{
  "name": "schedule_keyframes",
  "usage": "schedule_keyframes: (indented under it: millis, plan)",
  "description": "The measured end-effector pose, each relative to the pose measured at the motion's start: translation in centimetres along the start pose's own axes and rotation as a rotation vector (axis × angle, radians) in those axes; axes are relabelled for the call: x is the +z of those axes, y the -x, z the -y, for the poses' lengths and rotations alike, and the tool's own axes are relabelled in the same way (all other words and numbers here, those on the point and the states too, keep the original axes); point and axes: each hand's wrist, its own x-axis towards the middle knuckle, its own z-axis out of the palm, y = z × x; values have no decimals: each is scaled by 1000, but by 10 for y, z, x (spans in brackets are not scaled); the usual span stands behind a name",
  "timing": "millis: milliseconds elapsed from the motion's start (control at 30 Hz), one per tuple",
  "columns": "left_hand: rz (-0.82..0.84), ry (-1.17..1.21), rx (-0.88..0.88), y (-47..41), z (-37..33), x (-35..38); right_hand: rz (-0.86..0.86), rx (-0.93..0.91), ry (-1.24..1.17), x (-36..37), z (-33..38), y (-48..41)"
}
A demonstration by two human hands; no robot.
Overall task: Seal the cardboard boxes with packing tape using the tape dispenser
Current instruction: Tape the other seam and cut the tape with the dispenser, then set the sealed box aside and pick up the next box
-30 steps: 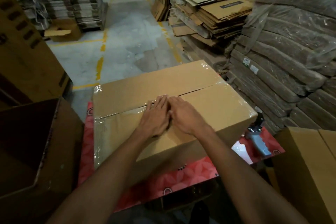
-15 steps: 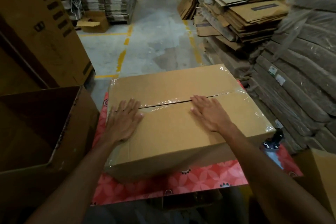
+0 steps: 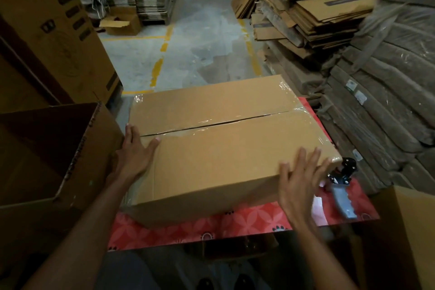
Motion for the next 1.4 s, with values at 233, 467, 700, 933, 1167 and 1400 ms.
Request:
schedule_keyframes:
  millis: [233,467,700,933,1167,1400]
  plan:
    - [-72,-21,-130,45,-8,2,199,-62,-179,22,-4,-64]
    - [-80,4,-249,116,-55,21,341,20,-540,19,29,-102]
    - [-56,-39,-133,114,-69,-6,385,223,-700,16,67,46]
    - [160,163,-95,10,13,-67,551,64,-689,12,89,114]
    - [73,583,-219,1,40,-41,235,270,-726,13,96,57]
    - [-37,1100,-83,10,66,-50,211,459,-848,45,108,48]
